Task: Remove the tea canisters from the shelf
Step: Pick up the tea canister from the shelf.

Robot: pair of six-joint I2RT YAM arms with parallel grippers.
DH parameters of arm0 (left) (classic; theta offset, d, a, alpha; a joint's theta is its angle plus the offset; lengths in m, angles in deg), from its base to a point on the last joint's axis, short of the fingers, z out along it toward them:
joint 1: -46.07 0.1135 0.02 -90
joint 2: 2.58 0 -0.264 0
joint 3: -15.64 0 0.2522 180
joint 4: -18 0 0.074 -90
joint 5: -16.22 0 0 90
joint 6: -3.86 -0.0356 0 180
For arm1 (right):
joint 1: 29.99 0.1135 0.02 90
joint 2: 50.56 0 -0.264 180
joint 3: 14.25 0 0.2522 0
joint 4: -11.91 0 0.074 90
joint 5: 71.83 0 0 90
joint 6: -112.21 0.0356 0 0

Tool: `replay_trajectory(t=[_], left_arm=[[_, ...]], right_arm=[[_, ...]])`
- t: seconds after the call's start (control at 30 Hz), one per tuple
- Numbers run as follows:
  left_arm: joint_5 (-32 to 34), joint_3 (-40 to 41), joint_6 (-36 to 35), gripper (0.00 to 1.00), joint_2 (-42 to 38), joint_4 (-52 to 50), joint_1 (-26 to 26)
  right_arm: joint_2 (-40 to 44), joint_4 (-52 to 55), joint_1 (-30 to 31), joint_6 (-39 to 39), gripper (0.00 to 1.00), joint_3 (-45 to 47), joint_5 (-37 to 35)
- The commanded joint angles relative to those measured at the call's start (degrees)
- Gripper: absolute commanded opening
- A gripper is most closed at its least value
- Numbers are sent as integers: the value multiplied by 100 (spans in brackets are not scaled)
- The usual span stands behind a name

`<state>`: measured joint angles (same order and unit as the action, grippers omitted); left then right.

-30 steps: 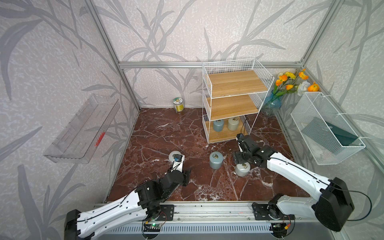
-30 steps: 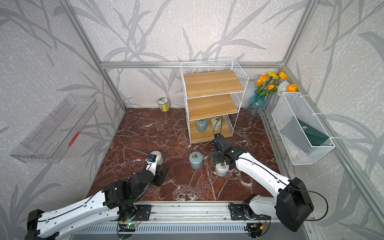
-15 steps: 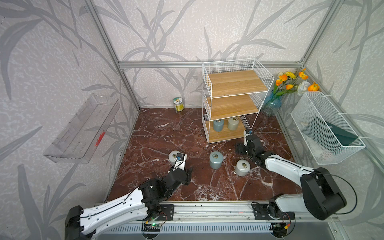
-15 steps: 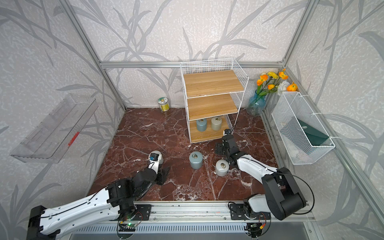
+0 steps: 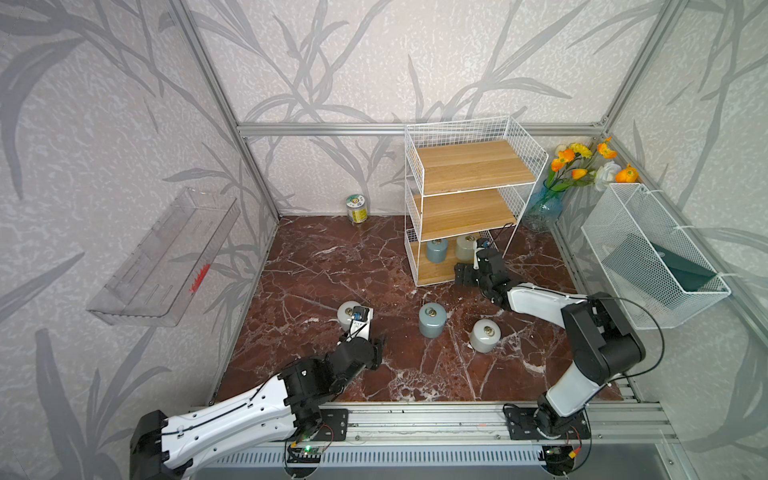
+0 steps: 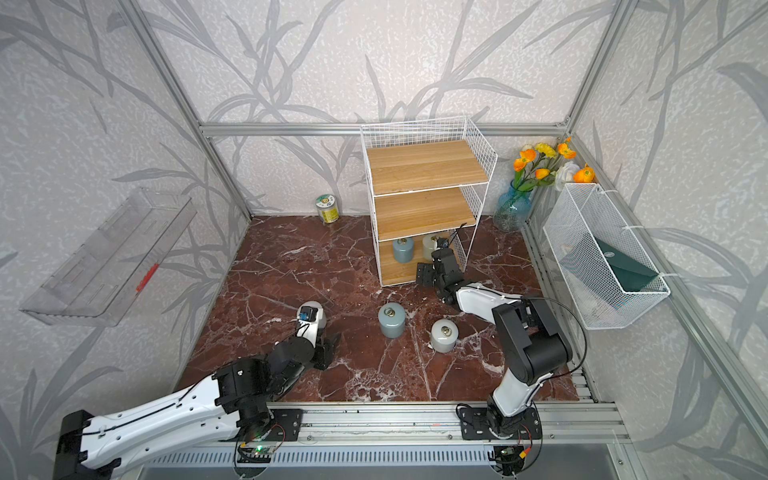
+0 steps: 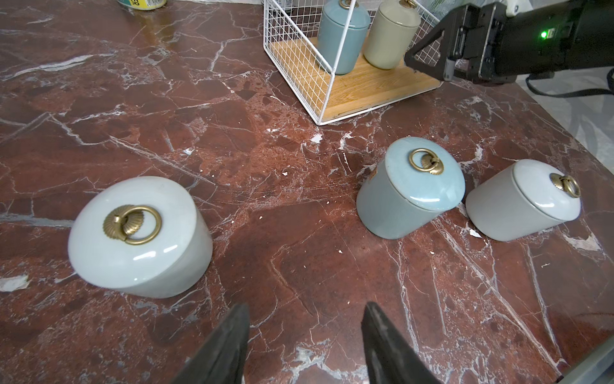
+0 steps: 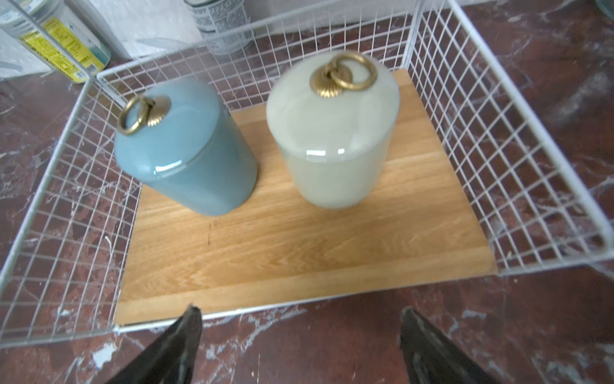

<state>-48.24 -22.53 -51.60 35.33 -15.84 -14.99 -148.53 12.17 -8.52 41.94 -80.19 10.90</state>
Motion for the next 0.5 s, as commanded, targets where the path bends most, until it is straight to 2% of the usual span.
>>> replay_trajectory(t=[0.0,0.27,0.47], left_arm=[[147,-40,44,56,-78,4,24],[195,73,127,57,-233,-84,28],[224,141,151,57,-343,-83,24]], right_arm=[[-343,130,-73,-91,92,-412,-76],[-791,387,-93,-409,93,-1069,-661],[-902,136,-97,-506,94,-1168,-1013]])
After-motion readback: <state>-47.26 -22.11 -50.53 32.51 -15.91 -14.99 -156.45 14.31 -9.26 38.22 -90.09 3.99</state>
